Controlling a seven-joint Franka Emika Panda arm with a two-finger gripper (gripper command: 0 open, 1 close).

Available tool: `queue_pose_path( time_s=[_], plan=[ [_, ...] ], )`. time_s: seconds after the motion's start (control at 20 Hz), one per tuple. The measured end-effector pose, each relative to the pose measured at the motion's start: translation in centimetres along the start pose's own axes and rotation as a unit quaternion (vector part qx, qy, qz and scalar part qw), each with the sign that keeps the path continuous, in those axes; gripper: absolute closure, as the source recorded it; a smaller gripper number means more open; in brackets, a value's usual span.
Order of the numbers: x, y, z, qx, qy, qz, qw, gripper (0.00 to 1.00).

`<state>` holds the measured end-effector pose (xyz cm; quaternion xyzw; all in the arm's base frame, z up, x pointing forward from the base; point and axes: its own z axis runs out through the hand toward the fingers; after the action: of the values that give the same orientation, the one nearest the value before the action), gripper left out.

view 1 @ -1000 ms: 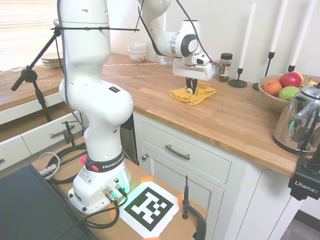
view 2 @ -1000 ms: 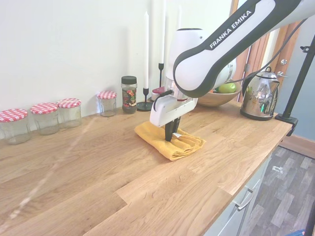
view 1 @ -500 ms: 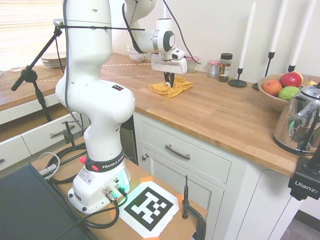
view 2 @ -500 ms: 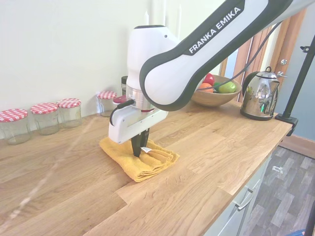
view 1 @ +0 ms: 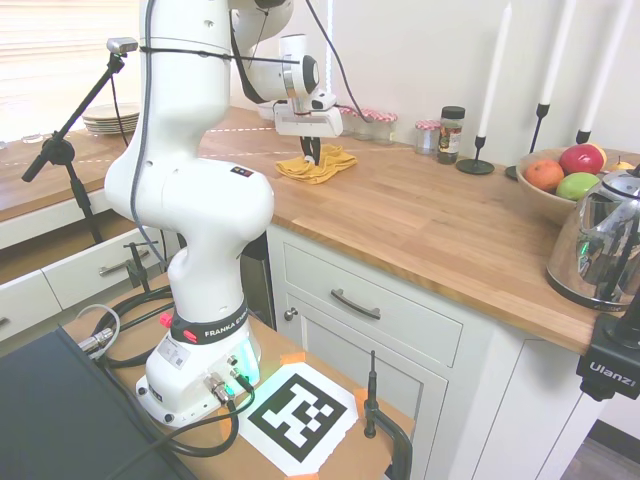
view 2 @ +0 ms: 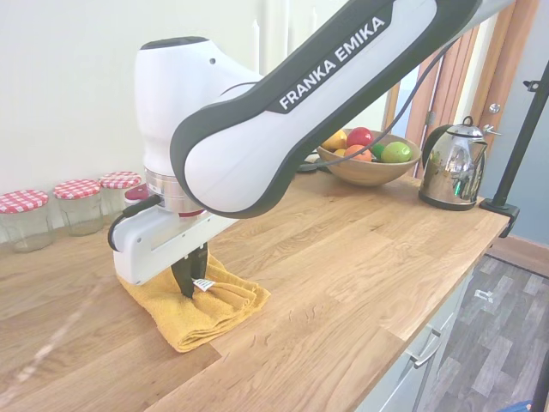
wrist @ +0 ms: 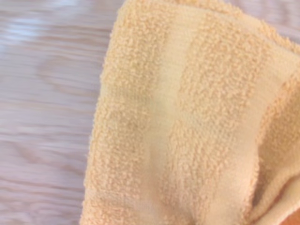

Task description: Wipe the counter

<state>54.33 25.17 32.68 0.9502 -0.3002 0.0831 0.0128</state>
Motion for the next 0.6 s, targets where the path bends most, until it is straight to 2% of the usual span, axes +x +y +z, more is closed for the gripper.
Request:
queue_pose_path(
  time_s=[0.35, 0.4, 0.6],
  plan=[
    [0.04, 0.02, 0.01, 0.000, 0.000, 0.001, 1.0000, 1.00],
    [0.07, 0.04, 0.00, 0.000, 0.000, 0.001, 1.0000, 0.00],
    [0.28, 0.13, -0.03, 0.000, -0.005, 0.009, 0.9999, 0.00]
  ],
)
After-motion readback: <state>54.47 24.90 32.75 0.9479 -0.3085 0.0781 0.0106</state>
